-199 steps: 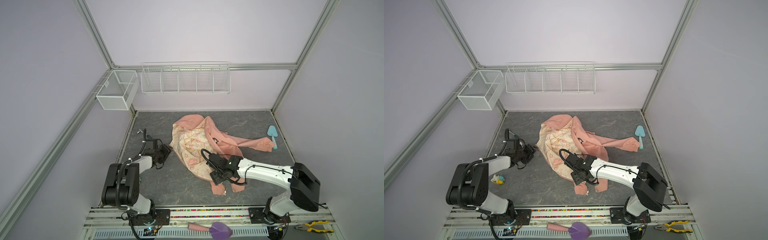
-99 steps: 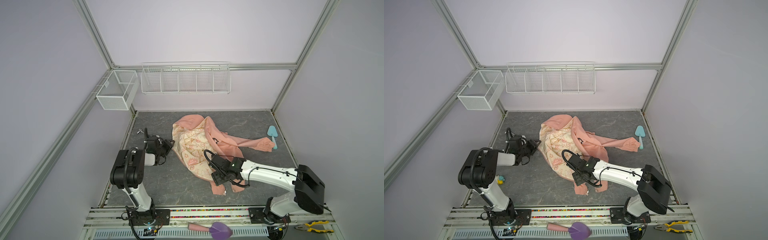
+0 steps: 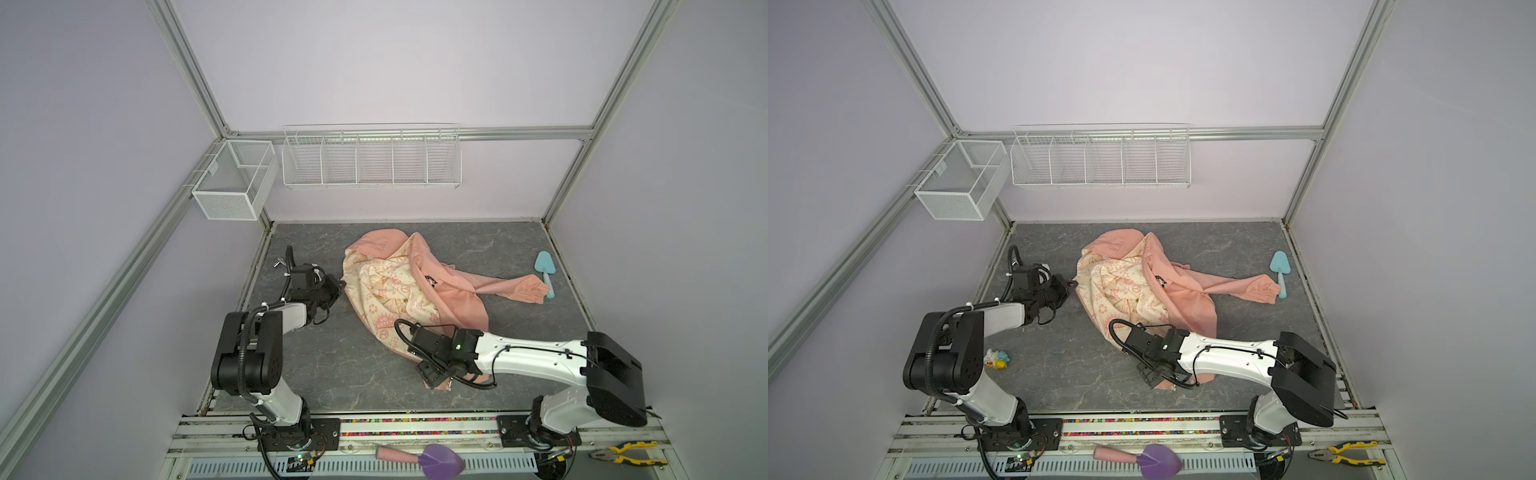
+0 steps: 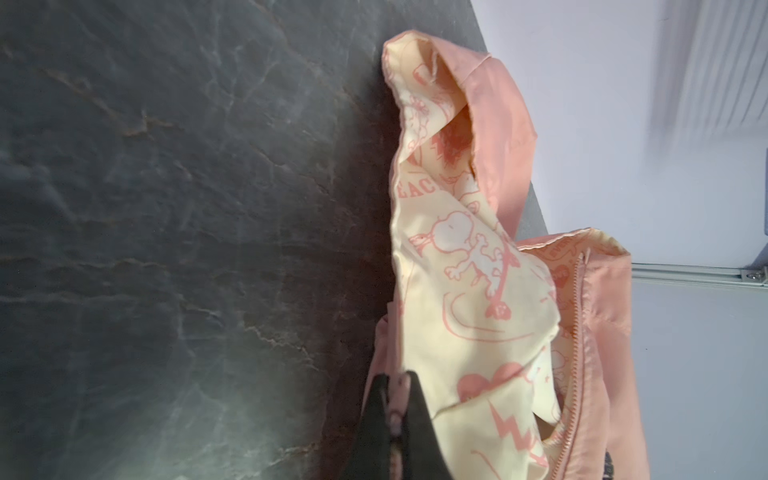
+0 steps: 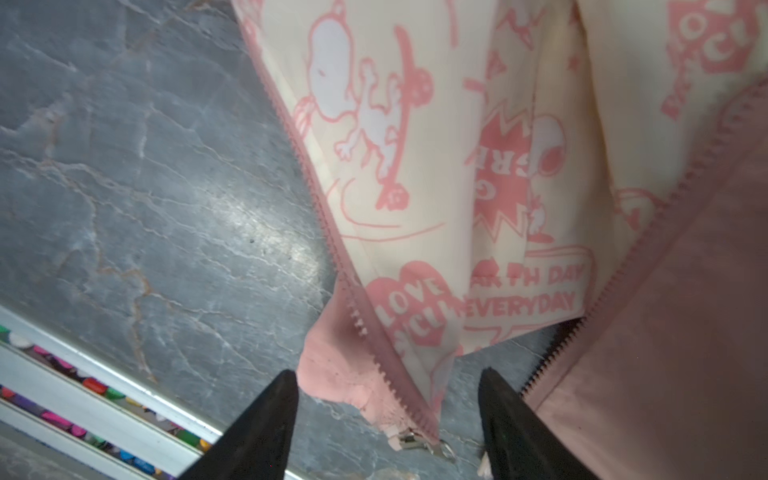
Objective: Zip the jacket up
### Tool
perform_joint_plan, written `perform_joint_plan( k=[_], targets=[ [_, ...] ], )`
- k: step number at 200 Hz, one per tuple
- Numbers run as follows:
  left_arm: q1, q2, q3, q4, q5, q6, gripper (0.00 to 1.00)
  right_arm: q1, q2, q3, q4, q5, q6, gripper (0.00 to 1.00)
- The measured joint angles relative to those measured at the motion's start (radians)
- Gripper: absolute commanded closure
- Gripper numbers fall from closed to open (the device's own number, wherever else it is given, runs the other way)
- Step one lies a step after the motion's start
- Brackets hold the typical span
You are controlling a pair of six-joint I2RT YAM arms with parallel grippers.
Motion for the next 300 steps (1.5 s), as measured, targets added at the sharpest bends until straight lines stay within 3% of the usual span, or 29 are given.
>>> perform_joint_plan(
  k=[41,128,179,260,300],
  targets=[
    [0.0,-0.04,0.034,-0.1,0.0,0.019,1.0,0.011,0.094,0.032,-0.015,0.064,0.017,0.4],
    [0.0,-0.123,0.198,-0.344,-0.015,0.056,1.0,0.022,0.1,0.09,-0.077,0.151,0.027,0.93],
    [0.022,-0.138,0.333,-0.491,-0.051,0.09,1.0,0.045,0.084,0.156,-0.032,0.064,-0.04,0.93],
    [0.091,-0.121,0.554,-0.65,-0.092,0.108,1.0,0.038,0.069,0.201,0.134,-0.231,-0.116,0.93],
    [0.101,-0.092,0.651,-0.705,-0.118,0.122,1.0,-0.029,0.034,0.169,0.262,-0.385,-0.101,0.93]
  ],
)
